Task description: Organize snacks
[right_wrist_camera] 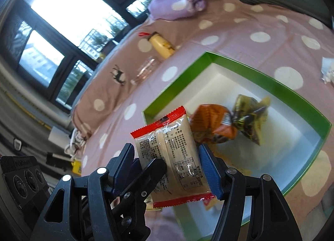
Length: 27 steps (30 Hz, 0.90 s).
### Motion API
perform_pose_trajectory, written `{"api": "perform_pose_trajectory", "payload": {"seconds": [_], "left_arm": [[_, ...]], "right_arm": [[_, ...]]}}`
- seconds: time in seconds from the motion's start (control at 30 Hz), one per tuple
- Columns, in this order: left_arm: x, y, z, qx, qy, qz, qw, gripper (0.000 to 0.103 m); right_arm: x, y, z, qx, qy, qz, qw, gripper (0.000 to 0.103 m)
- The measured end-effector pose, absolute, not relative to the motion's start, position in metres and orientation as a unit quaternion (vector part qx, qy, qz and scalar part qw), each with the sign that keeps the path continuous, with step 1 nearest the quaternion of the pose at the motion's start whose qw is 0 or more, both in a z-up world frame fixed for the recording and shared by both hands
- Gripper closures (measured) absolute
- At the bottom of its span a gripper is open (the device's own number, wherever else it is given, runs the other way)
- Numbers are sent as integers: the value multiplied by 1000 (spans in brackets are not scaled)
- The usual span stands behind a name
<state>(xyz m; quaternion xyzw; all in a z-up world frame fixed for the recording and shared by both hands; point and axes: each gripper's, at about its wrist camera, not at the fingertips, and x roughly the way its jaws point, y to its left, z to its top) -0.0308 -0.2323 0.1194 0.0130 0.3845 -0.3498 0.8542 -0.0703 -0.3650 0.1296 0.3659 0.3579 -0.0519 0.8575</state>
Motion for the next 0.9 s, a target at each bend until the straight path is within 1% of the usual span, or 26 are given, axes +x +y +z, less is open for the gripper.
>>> {"api": "perform_pose_trajectory", "payload": {"seconds": [0.33, 0.9], "left_arm": [[-21, -260, 101, 30, 428, -360, 828, 75], [-3, -273, 83, 47, 475, -354, 804, 76]], "right_arm": [[-69, -387, 110, 385, 384, -81, 835, 36], [-54, -394, 93, 384, 411, -100, 821, 36]]}}
